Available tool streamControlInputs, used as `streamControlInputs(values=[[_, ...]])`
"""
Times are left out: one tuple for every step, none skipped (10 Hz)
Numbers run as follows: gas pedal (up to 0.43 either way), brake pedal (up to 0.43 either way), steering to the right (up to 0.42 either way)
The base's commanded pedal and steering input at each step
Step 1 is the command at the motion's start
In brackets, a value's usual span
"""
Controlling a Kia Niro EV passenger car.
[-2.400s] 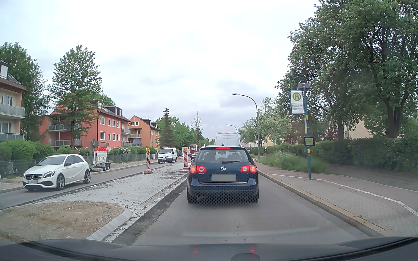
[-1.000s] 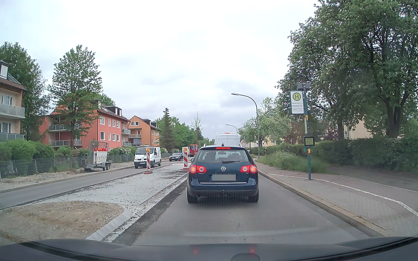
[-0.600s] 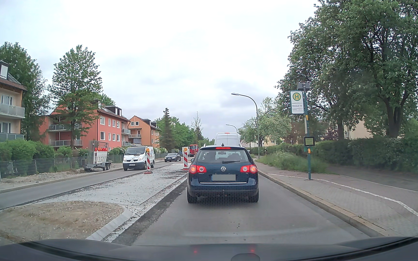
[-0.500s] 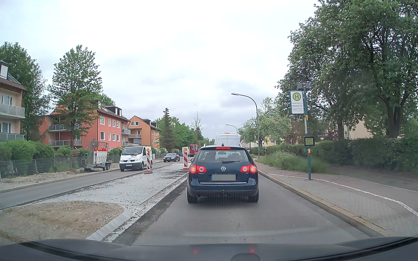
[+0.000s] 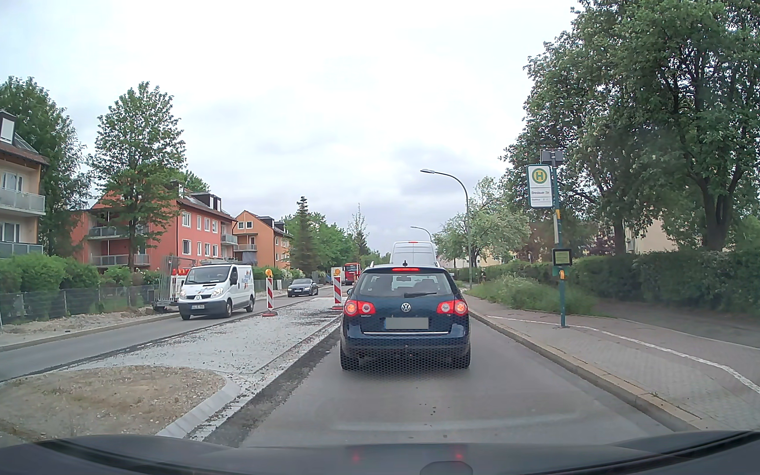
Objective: Follow the waypoints while adhering to traffic rules and regulations
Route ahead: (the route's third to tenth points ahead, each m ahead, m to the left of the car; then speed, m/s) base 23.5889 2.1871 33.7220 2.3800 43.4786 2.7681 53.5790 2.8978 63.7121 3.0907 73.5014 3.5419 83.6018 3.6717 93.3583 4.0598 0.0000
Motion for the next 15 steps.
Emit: streamControlInputs(values=[[0.0,0.262,-0.014],[0.0,0.256,-0.014],[0.0,0.256,-0.014],[0.0,0.262,-0.014],[0.0,0.256,-0.014],[0.0,0.256,-0.014],[0.0,0.262,-0.014],[0.0,0.256,-0.014],[0.0,0.256,-0.014],[0.0,0.262,-0.014],[0.0,0.256,-0.014],[0.0,0.262,-0.014],[0.0,0.256,-0.014],[0.0,0.262,-0.014],[0.0,0.256,-0.014]])
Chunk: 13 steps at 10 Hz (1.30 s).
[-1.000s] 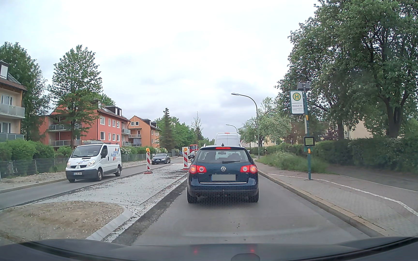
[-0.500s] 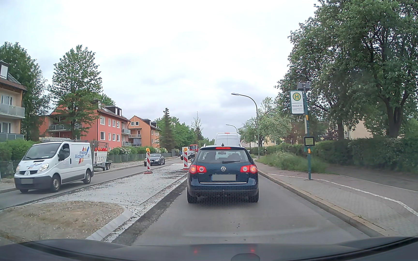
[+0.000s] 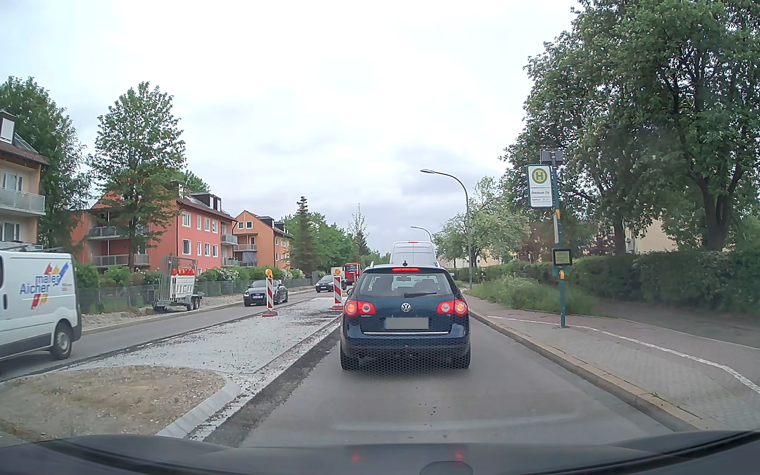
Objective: Follow the waypoints while adhering to traffic rules and regulations
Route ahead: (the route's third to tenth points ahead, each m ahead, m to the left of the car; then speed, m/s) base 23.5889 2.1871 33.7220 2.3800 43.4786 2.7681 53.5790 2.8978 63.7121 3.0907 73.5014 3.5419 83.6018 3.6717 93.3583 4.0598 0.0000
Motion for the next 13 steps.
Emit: streamControlInputs(values=[[0.0,0.262,-0.014],[0.0,0.256,-0.014],[0.0,0.262,-0.014],[0.0,0.256,-0.014],[0.0,0.256,-0.014],[0.0,0.262,-0.013],[0.0,0.262,-0.01],[0.0,0.256,-0.008],[0.0,0.262,-0.008],[0.0,0.256,-0.008],[0.0,0.256,-0.008],[0.0,0.256,-0.008],[0.0,0.256,-0.008]])
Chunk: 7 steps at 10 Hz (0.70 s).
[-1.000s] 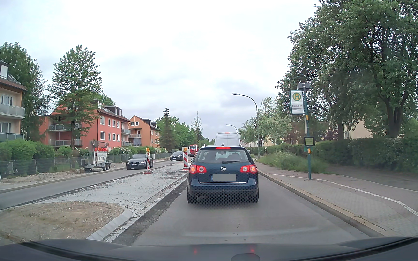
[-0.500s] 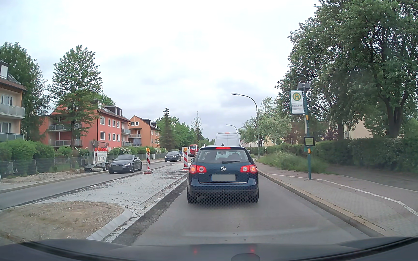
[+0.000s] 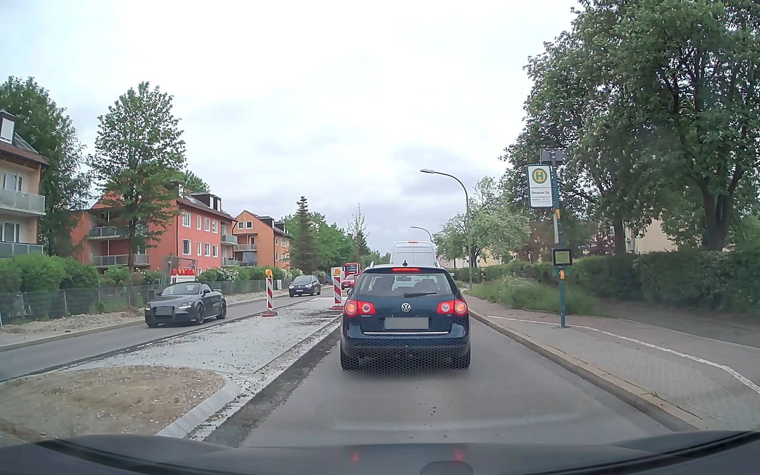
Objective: Follow the waypoints while adhering to traffic rules and regulations
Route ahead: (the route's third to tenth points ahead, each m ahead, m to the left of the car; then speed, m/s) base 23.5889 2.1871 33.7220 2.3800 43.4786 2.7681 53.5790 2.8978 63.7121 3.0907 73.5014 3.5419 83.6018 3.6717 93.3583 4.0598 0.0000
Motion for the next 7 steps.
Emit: streamControlInputs(values=[[0.0,0.256,-0.008],[0.0,0.256,-0.008],[0.0,0.256,-0.008],[0.0,0.256,-0.008],[0.0,0.256,-0.008],[0.0,0.256,-0.008],[0.0,0.256,-0.008]])
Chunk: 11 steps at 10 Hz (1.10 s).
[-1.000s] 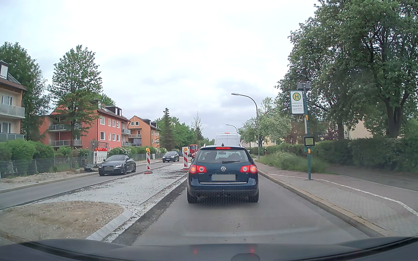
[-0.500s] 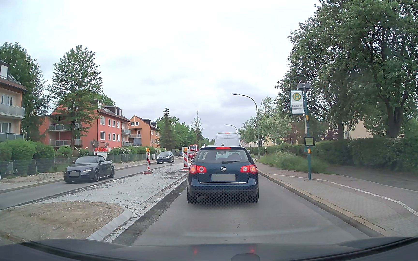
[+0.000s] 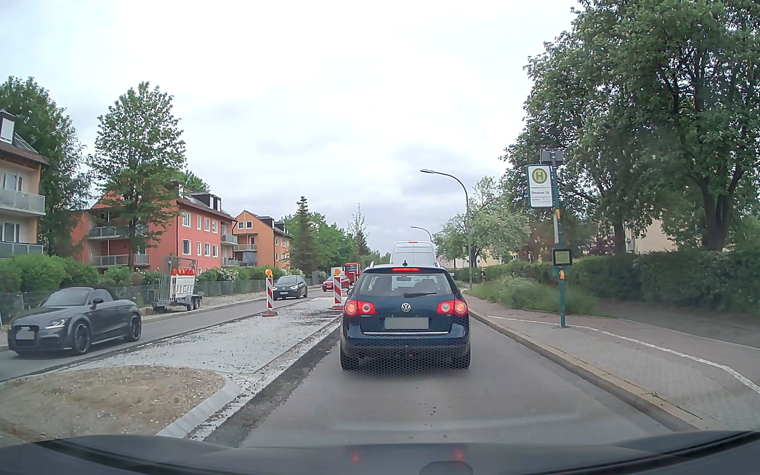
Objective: Follow the waypoints while adhering to traffic rules and regulations
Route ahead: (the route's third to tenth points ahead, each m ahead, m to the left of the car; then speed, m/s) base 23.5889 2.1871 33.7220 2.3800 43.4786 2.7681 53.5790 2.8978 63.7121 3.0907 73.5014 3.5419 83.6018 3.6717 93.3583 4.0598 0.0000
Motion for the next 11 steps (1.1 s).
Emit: streamControlInputs(values=[[0.0,0.256,-0.008],[0.0,0.256,-0.008],[0.0,0.256,-0.008],[0.0,0.256,-0.008],[0.0,0.256,-0.008],[0.0,0.256,-0.01],[0.0,0.262,-0.011],[0.0,0.262,-0.011],[0.0,0.262,-0.011],[0.0,0.262,-0.012],[0.0,0.262,-0.012]])
